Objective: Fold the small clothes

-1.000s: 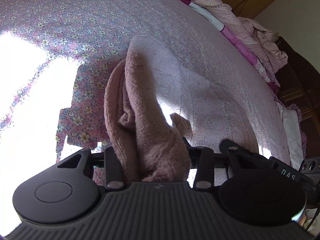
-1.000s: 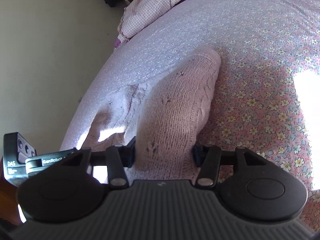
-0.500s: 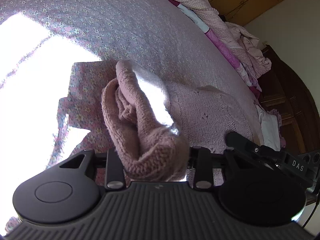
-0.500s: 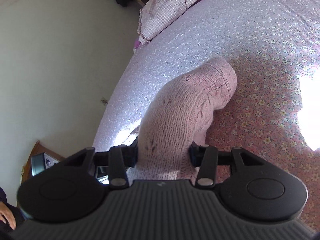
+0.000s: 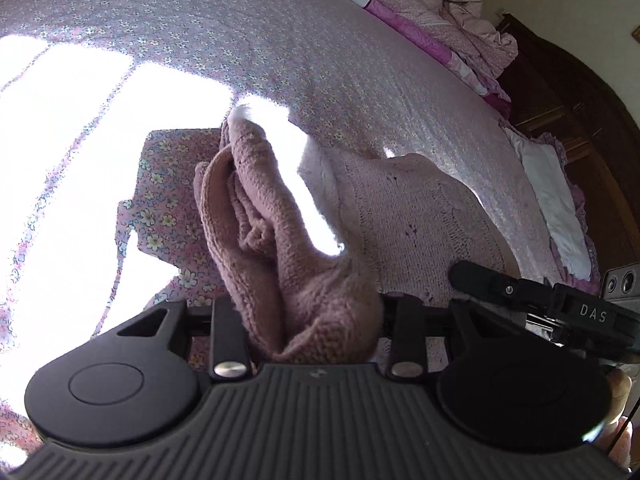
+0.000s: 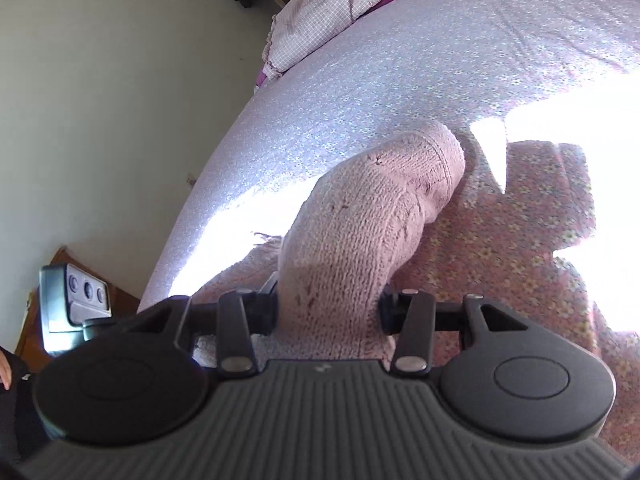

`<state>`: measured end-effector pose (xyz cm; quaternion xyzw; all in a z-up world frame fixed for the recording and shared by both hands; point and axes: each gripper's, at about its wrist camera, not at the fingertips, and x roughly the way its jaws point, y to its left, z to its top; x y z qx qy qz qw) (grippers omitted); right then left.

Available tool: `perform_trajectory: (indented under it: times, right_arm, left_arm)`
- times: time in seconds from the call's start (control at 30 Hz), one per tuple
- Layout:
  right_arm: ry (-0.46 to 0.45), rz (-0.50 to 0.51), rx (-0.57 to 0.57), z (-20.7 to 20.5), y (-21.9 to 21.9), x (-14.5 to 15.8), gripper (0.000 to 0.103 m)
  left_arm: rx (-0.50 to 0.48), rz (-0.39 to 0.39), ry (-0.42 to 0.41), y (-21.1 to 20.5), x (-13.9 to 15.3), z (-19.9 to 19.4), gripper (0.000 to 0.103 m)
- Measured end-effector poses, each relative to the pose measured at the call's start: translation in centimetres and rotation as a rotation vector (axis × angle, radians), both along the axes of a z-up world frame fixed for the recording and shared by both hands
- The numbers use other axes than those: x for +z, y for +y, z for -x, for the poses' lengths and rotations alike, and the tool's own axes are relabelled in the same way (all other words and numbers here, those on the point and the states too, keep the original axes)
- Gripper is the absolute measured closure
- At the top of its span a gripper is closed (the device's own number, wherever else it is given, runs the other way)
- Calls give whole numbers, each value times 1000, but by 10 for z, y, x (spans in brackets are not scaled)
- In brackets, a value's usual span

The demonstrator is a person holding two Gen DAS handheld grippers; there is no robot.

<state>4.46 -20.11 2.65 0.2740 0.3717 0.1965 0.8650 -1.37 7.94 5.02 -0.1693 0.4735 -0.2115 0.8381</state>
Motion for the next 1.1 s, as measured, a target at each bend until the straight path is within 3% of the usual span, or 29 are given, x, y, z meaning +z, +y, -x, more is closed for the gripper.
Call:
perform_trajectory:
  times: [0.1, 0.17, 0.37, 0.5, 0.63, 0.77, 0.97, 1.1]
  right_arm:
    - [51, 31, -37, 1, -8, -17, 52]
    - [57, 112, -64, 5, -9, -23, 53]
    - [-35, 251, -69, 36, -6, -20, 53]
    - [-60, 237, -78, 51, -3, -13, 53]
    - [-42, 265, -81, 59, 9, -20, 54]
    - [-25, 322, -87, 60, 21, -34, 53]
    - [-35, 335, -156, 68, 27, -28, 48]
    - [-45, 360, -131, 83, 36, -25, 46]
  left_arm:
    - [34, -83, 7, -8, -7, 9, 60]
    - [53, -153, -3, -14, -8, 16, 60]
    - [86, -238, -68, -21, 6, 42, 55]
    - [82, -340, -106, -25, 16, 55, 50]
    - [107, -444, -59, -24, 2, 60, 46]
    - [128, -483, -68, -23, -14, 68, 37]
    - [163, -465, -109, -24, -4, 86, 32]
    - [136, -446, -128, -34, 7, 101, 24]
